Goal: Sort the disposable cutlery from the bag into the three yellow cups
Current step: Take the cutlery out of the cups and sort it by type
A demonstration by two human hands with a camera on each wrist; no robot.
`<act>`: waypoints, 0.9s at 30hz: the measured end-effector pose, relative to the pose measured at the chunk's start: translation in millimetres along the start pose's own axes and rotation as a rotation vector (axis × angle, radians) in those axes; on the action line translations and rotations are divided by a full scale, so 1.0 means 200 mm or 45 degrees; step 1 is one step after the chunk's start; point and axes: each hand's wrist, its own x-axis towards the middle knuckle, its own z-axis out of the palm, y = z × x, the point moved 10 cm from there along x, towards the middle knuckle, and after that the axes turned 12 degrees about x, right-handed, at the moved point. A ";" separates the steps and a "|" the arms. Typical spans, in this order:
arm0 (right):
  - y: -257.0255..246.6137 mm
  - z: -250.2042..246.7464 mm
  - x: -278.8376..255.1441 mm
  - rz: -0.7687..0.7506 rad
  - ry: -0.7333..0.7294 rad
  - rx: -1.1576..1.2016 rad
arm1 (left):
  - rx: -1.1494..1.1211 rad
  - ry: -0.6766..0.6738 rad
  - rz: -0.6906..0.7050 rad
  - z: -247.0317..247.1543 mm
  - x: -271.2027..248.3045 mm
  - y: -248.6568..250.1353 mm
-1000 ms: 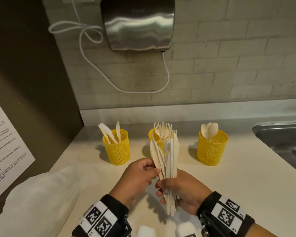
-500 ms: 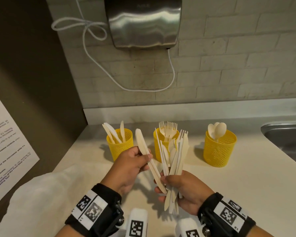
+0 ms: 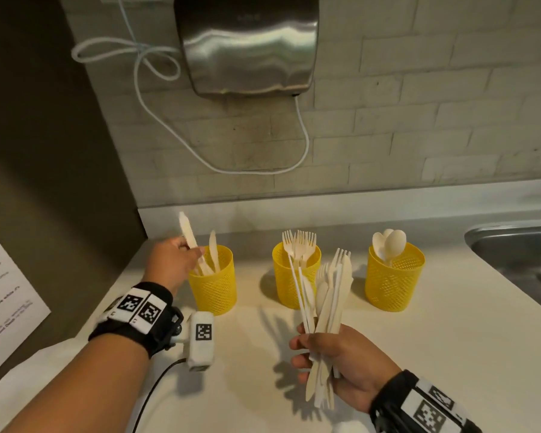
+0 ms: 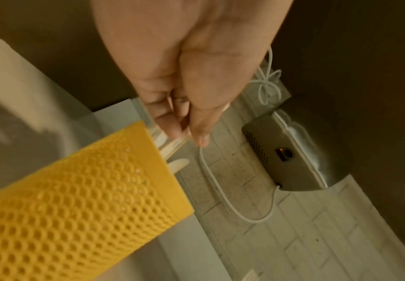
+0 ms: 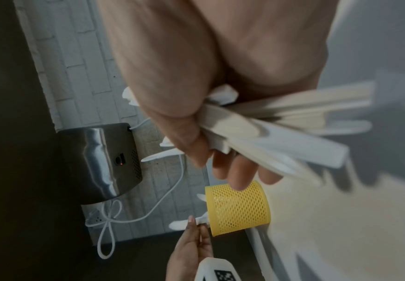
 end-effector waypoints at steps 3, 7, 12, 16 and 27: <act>-0.01 0.01 -0.01 -0.032 -0.007 -0.018 | 0.160 0.100 0.014 -0.06 -0.06 0.00; -0.01 0.05 -0.01 -0.042 -0.025 -0.055 | -0.107 -0.160 0.085 0.12 -0.37 0.16; 0.02 0.16 -0.02 -0.006 -0.132 -0.126 | -0.488 -0.799 0.040 0.54 -0.67 0.24; 0.05 0.17 -0.02 0.047 -0.152 -0.094 | -0.587 -0.782 -0.057 0.54 -0.67 0.19; 0.10 0.12 -0.01 0.150 -0.031 0.171 | -0.686 -0.626 -0.022 0.34 -0.60 0.18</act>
